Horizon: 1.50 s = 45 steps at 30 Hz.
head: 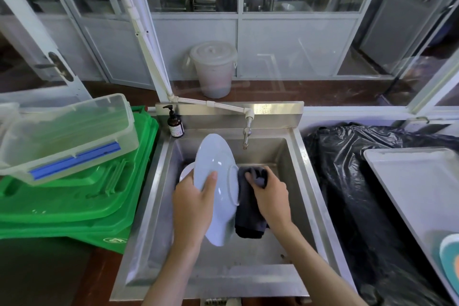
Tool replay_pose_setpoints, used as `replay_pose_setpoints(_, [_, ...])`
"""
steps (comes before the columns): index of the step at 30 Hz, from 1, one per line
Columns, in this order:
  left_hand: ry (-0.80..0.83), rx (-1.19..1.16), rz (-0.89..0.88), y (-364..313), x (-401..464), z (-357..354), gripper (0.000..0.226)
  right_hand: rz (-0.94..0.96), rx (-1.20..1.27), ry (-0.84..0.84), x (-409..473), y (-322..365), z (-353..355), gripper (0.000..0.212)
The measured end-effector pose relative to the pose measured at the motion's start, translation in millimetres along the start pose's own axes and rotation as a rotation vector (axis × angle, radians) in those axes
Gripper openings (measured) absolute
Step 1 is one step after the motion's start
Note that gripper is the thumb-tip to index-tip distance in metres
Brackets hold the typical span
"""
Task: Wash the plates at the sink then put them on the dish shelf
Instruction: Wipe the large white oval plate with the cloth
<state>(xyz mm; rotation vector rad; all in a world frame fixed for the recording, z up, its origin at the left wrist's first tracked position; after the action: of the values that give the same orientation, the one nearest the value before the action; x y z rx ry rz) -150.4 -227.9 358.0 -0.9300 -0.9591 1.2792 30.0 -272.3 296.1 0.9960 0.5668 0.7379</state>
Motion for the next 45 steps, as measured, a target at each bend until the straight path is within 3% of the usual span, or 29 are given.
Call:
replay_pose_setpoints(6, [0.014,0.282,-0.18,18.7,-5.3,-15.9,0.023,-0.369,0.31,0.049,2.1,-16.1,-9.2,0.022])
replay_pose_setpoints(10, [0.164,0.411,-0.371,27.1,-15.3,-33.0,0.024,-0.445,0.556,0.032,2.0,-13.0,-17.0,0.021])
replay_pose_setpoints(14, [0.306,0.638,-0.648,44.7,-21.2,-48.3,0.074,-0.595,0.929,-0.009,-5.0,-16.6,-16.8,0.048])
replay_pose_setpoints(18, [0.317,0.705,-0.768,53.1,-22.4,-50.4,0.08,-0.606,0.96,0.15,-8.8,-20.9,-20.0,0.075])
replay_pose_setpoints(19, [0.327,0.69,-0.773,56.3,-24.0,-51.0,0.08,-0.612,0.925,0.16,-9.0,-23.6,-21.0,0.075])
replay_pose_setpoints(25, [0.424,0.78,-0.887,83.2,-33.0,-51.7,0.079,-0.684,0.719,0.043,-14.5,-41.7,-16.2,0.03])
replay_pose_setpoints(27, [0.488,0.718,-0.814,90.9,-31.9,-47.5,0.079,-0.637,0.71,0.038,-19.0,-45.2,-13.6,0.027])
replay_pose_setpoints(29, [0.57,0.604,-0.633,97.6,-26.9,-39.0,0.076,-0.586,0.712,0.031,-22.0,-48.4,-10.4,0.029])
replay_pose_setpoints(32, [0.68,0.488,-0.445,108.8,-14.7,-23.1,0.09,-0.522,0.737,0.002,-21.9,-54.7,-3.1,0.037])
replay_pose_setpoints(34, [0.568,0.287,-0.319,114.8,-3.7,-14.7,0.085,-0.496,0.746,-0.014,-20.4,-58.4,2.7,0.041])
replay_pose_setpoints(36, [0.328,0.091,-0.134,117.9,10.0,-9.5,0.079,-0.482,0.741,-0.021,-19.3,-60.7,7.9,0.041])
replay_pose_setpoints(38, [0.182,-0.126,0.154,123.0,22.7,-7.7,0.082,-0.475,0.743,-0.014,-19.5,-62.5,12.4,0.039])
replay_pose_setpoints(41, [0.294,-0.5,0.613,122.9,31.8,-13.3,0.068,-0.442,0.719,0.032,-20.0,-62.1,17.7,0.038])
replay_pose_setpoints(43, [0.386,-0.596,0.751,115.2,25.6,-14.3,0.047,-0.39,0.654,0.052,-20.9,-57.5,20.6,0.038])
replay_pose_setpoints(45, [0.409,-0.665,0.777,108.6,18.1,-14.8,0.041,-0.311,0.552,0.043,-18.9,-54.5,25.0,0.033])
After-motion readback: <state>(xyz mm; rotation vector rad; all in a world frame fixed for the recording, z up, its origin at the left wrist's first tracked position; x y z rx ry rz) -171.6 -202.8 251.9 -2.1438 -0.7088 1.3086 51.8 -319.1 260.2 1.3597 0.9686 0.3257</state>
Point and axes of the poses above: each hand's wrist, its own x-axis towards the middle knuckle, its own z-axis out of the back of the hand, y = z × x, the point moved 2 cm from there along x, towards the middle knuckle, and after that the axes turned 1 degree about -x, right-handed, at the moved point
